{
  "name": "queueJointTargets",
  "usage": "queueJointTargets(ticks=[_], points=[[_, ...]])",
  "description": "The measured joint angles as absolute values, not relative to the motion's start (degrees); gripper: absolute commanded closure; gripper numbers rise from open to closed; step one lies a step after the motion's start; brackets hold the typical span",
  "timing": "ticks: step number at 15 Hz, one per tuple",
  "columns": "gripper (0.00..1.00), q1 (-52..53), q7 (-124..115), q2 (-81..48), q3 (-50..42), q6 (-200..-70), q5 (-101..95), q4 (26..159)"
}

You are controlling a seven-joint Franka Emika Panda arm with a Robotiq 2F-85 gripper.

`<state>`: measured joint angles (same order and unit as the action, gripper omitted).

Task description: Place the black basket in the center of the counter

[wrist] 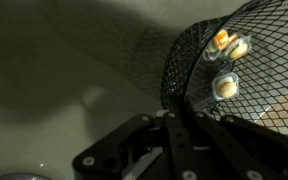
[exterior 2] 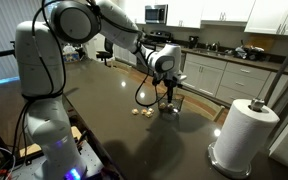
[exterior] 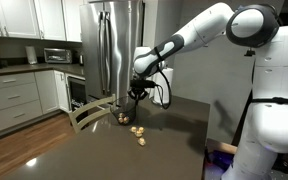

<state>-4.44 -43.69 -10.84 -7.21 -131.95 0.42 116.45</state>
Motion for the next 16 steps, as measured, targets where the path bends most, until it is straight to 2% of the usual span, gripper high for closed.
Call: queueJointTargets(ticks=[16], points=[[0.98,-1.14,-34.68,-5.79,-2.2,-131.95,4.39,119.81]])
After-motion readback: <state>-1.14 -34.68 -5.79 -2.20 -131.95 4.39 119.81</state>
